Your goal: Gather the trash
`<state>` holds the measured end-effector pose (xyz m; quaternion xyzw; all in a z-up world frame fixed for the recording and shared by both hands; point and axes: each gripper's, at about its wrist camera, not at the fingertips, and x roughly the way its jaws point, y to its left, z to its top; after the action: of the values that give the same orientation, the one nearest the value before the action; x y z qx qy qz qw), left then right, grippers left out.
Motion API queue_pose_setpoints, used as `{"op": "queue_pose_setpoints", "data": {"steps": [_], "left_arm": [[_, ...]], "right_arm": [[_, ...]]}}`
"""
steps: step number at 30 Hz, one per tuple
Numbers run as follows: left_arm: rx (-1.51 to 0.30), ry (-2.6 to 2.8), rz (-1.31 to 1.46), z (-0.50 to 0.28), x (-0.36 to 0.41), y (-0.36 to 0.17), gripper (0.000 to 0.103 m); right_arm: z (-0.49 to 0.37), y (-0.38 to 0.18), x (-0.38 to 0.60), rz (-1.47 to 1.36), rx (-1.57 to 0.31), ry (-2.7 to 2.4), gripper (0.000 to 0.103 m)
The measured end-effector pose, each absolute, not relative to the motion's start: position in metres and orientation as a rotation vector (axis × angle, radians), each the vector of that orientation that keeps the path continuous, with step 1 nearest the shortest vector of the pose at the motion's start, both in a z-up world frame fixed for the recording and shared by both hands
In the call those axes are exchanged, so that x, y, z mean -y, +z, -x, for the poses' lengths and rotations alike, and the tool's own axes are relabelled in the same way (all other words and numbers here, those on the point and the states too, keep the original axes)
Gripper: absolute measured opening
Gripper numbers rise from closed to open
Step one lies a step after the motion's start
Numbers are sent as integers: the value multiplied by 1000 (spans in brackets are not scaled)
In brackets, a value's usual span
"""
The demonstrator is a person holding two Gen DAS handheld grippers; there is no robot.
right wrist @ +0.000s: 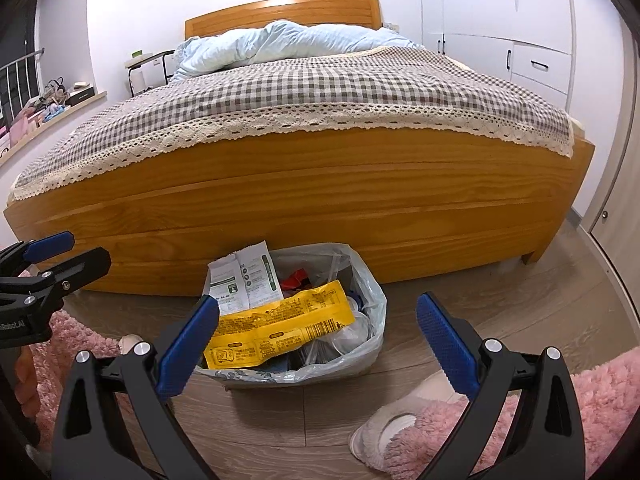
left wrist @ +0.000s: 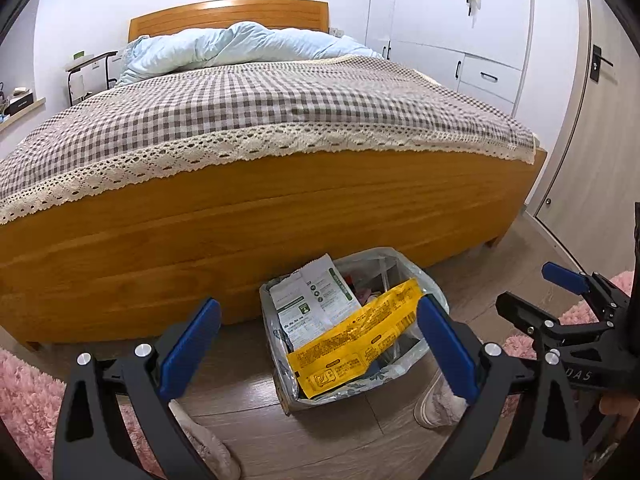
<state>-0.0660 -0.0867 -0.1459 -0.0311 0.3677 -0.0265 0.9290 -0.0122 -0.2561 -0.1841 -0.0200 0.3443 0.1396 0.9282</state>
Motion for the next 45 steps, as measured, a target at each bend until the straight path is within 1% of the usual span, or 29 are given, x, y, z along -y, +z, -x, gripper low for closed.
{"op": "queue_pose_setpoints", "data": {"steps": [8,45], "left_arm": [[-716,-65,70,73,85,-134,95],[-707,-77,86,75,83,-131,95]], "right_arm": [[16,-171,254,50,-694,280,95],[20,-169,254,62,-692,267,95]]}}
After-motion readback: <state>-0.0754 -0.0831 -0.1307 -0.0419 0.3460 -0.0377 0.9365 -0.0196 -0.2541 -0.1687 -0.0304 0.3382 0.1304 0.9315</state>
